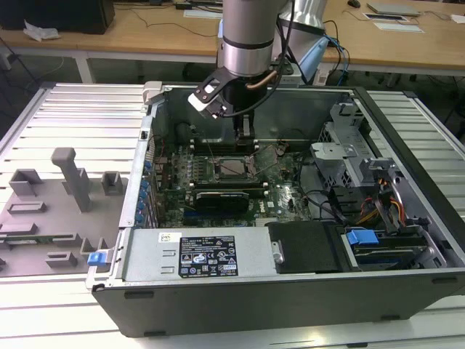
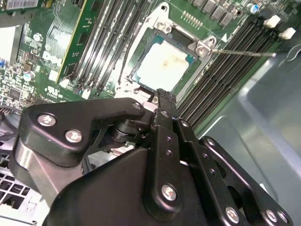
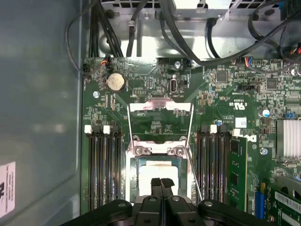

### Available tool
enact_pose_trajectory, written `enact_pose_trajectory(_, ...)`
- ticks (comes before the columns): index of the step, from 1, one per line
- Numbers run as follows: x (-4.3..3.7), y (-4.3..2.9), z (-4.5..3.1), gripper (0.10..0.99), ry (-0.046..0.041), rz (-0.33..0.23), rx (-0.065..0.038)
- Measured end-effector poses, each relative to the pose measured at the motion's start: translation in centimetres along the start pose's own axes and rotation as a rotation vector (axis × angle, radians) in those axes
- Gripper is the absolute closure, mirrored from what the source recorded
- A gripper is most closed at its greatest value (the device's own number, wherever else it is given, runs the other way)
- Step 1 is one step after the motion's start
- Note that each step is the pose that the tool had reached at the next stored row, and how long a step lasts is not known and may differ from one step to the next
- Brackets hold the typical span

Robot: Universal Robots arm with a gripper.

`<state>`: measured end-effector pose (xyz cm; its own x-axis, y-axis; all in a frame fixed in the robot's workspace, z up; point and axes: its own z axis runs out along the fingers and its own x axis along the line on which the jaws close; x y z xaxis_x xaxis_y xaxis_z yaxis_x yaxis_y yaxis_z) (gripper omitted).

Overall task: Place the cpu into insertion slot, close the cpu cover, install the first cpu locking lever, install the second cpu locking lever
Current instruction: 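Close the cpu cover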

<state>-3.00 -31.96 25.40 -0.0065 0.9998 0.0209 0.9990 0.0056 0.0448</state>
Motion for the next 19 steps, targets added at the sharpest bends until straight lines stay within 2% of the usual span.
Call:
enact_pose_trajectory(6, -0.01, 1.12, 0.05, 0.98, 0.0, 0.0, 0.0)
enact_pose_trajectory(8, -0.01, 1.79, 0.08, 0.98, 0.0, 0.0, 0.0)
enact_pose_trajectory(12, -0.02, 2.52, 0.11, 0.98, 0.0001, 0.0, 0.0)
enact_pose_trajectory(15, -0.02, 3.36, 0.15, 0.98, 0.0, 0.0, 0.0)
enact_pose_trajectory(19, -0.02, 3.65, 0.14, 0.98, -0.0001, 0.0, 0.0)
